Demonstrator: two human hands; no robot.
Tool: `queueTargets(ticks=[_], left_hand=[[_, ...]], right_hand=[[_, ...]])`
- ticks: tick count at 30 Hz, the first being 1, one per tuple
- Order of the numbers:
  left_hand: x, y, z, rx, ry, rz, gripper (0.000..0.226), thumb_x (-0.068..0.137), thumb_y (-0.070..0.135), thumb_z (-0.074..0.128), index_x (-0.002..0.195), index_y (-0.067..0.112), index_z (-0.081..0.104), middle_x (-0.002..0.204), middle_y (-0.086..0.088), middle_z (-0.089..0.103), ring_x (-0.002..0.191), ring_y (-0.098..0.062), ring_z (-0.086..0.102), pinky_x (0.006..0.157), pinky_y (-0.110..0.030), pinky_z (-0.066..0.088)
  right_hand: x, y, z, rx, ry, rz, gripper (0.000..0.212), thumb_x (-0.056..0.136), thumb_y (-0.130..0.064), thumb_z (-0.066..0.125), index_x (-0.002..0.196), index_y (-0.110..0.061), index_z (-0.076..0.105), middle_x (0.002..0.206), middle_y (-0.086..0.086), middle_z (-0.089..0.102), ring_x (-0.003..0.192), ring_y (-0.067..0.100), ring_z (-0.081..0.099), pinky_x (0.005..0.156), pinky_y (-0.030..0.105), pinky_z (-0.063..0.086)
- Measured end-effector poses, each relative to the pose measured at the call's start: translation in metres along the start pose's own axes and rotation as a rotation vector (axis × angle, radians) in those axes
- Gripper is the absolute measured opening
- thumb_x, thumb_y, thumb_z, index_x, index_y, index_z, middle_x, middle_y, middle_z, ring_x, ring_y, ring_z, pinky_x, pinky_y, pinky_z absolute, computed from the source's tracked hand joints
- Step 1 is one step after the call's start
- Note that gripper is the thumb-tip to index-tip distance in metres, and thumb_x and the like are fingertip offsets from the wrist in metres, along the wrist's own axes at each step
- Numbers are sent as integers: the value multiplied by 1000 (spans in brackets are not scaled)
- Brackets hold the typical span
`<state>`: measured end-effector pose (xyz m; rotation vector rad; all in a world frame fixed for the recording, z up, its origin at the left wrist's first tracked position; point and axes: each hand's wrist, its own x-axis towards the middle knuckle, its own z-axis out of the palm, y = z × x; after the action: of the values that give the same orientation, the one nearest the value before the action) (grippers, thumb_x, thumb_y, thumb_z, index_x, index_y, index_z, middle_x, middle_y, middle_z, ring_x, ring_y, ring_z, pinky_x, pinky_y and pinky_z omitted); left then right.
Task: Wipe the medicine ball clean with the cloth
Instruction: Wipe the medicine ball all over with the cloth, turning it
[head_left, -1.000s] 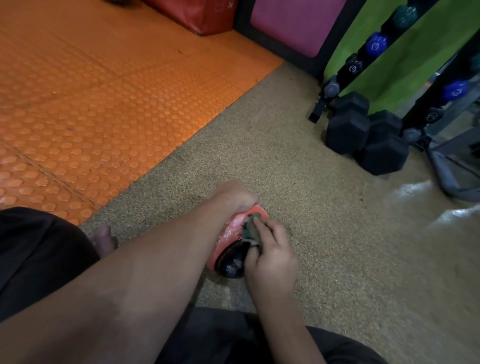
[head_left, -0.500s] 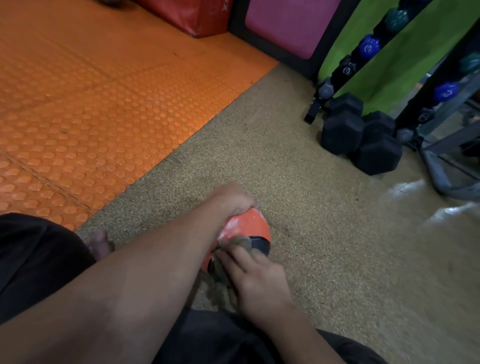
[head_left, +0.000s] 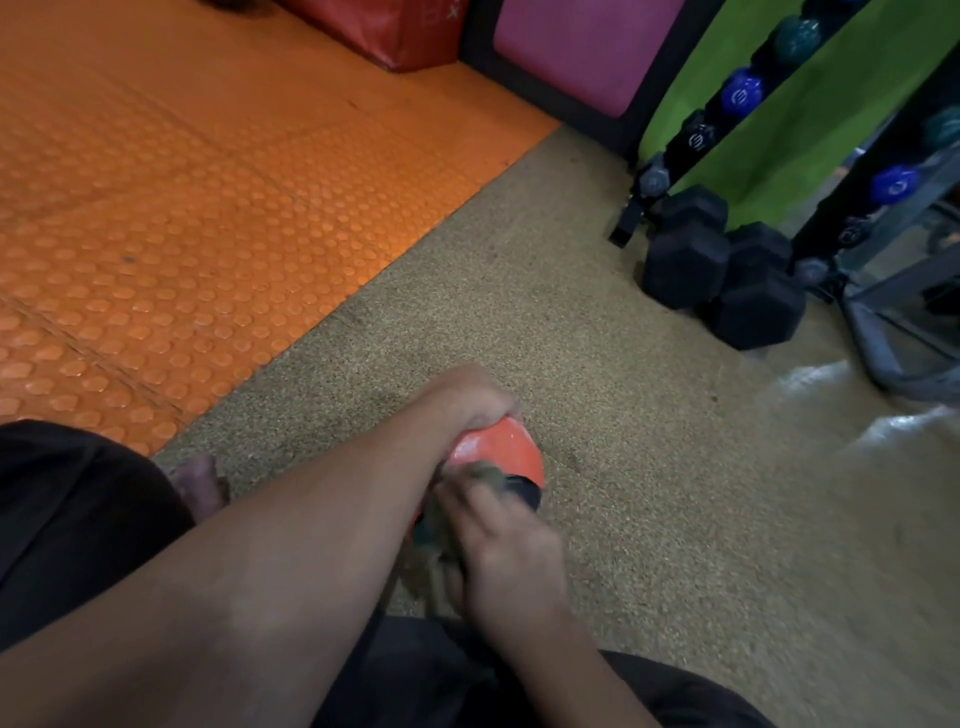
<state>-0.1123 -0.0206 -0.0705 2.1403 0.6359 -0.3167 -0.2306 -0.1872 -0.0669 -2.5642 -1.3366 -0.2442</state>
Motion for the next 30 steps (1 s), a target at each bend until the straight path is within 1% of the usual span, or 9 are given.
queueTargets(ticks=[2,5,7,11,13,16,21,25,30], left_hand=[[0,0,0,3,8,-7,49,80,57,78,107,15,78,107,-6,75,91,-29,69,80,-33,53],[4,-1,-1,-8,18,-11,43,80,51,79,101,14,79,103,-7,77,91,-27,72,80,-32,57],[4,-1,-1,-15,-6,-14,37,80,49,80,91,14,78,93,-6,77,83,-25,72,78,-32,59],[4,1,-1,-8,-8,-18,42,79,49,81,102,14,79,101,-8,76,87,-28,69,86,-36,59],[4,2,0,0,5,-18,44,79,49,81,105,13,79,104,-9,76,91,-30,71,87,-37,59],[1,3,1,19,36,-18,42,81,46,78,104,11,77,109,-10,77,95,-30,72,88,-35,59],[-4,8,3,34,43,-16,58,82,49,81,125,10,71,127,-12,72,113,-32,69,89,-32,54],[-4,6,4,33,26,-23,40,84,45,78,109,13,74,105,-7,73,95,-29,70,87,-35,59],[-3,10,3,50,20,-17,50,84,49,78,117,12,75,121,-12,73,105,-33,69,88,-35,55]], right_hand=[[1,0,1,-23,-16,-60,55,74,-34,61,127,-21,69,127,-3,65,83,25,65,55,34,56],[10,25,-5,76,160,286,59,67,-22,65,126,-23,72,123,-7,66,85,21,68,63,33,58],[10,26,-8,110,214,371,59,64,-16,69,123,-18,74,121,-5,67,87,19,69,68,30,59],[-2,-2,2,-10,18,16,57,71,-35,60,125,-20,70,124,-3,67,82,24,66,56,33,56],[6,10,-1,4,50,63,58,69,-33,59,125,-24,70,124,-5,67,83,23,67,57,32,56],[15,25,-4,118,253,319,56,67,-19,66,123,-21,74,122,-4,69,89,21,70,67,33,60],[3,10,0,-3,73,46,57,72,-34,60,128,-24,70,130,-7,66,88,22,68,58,33,58],[11,39,-4,178,307,470,52,72,-19,62,122,-23,74,122,-9,67,94,14,69,72,32,61],[-2,2,3,50,45,0,56,71,-30,59,126,-23,67,127,-4,63,85,25,66,59,37,57]])
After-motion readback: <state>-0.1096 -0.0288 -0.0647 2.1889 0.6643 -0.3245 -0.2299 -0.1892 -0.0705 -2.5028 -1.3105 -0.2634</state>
